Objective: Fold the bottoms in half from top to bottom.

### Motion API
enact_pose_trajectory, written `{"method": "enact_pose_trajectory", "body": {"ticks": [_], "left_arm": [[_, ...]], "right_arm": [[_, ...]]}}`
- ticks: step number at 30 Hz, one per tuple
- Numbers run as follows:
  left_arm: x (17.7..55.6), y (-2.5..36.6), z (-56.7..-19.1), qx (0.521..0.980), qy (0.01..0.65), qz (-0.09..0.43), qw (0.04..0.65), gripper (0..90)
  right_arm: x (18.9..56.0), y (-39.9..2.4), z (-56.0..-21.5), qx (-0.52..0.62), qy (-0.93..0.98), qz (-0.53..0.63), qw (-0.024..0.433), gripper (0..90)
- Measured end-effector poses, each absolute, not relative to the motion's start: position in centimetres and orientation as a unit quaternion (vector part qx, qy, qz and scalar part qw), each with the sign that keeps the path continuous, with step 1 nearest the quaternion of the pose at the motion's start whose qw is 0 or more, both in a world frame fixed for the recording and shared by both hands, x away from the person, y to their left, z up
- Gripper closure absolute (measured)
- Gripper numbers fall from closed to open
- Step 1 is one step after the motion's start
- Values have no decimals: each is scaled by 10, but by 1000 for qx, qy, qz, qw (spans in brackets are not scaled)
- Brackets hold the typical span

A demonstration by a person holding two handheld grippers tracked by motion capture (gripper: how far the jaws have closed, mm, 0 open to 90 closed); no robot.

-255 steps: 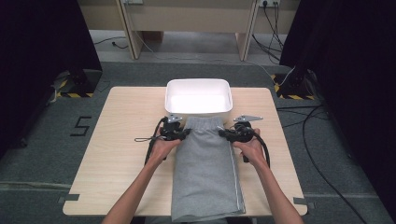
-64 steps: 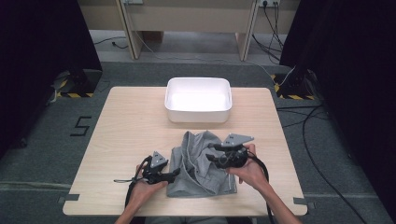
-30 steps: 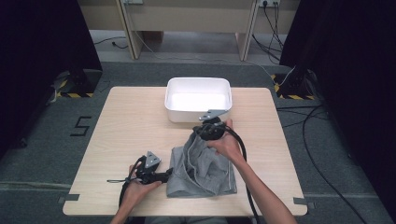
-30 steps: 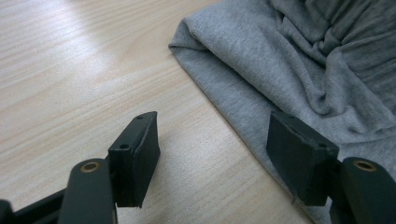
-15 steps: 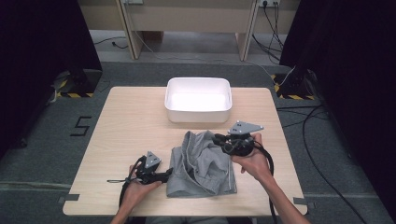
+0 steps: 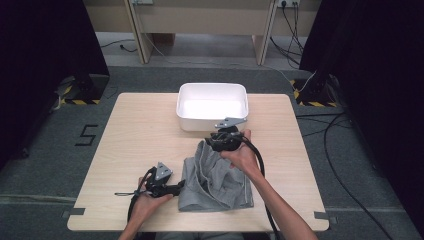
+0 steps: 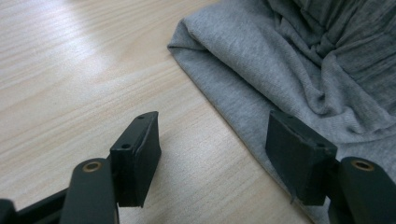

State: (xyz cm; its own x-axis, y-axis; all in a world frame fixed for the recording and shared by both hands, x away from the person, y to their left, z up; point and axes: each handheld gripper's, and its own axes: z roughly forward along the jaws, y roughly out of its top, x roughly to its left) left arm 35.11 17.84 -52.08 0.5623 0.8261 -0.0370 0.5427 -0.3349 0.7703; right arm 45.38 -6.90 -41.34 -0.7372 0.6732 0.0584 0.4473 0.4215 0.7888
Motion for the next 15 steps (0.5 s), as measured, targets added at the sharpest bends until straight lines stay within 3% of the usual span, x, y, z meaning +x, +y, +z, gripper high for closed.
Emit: {"method": "enact_pose_trajectory", "body": {"ticks": [7, 11, 15], "left_arm": [[351, 178, -521, 796, 430, 185, 385, 341], [351, 178, -521, 796, 429, 184, 384, 341], [351, 178, -521, 796, 429, 184, 385, 342]], "right_arm": [[472, -46, -425, 345, 844, 393, 118, 647], [475, -45, -430, 313, 869, 359, 133, 830], [459, -65, -420, 298, 864, 378, 150, 875]]}}
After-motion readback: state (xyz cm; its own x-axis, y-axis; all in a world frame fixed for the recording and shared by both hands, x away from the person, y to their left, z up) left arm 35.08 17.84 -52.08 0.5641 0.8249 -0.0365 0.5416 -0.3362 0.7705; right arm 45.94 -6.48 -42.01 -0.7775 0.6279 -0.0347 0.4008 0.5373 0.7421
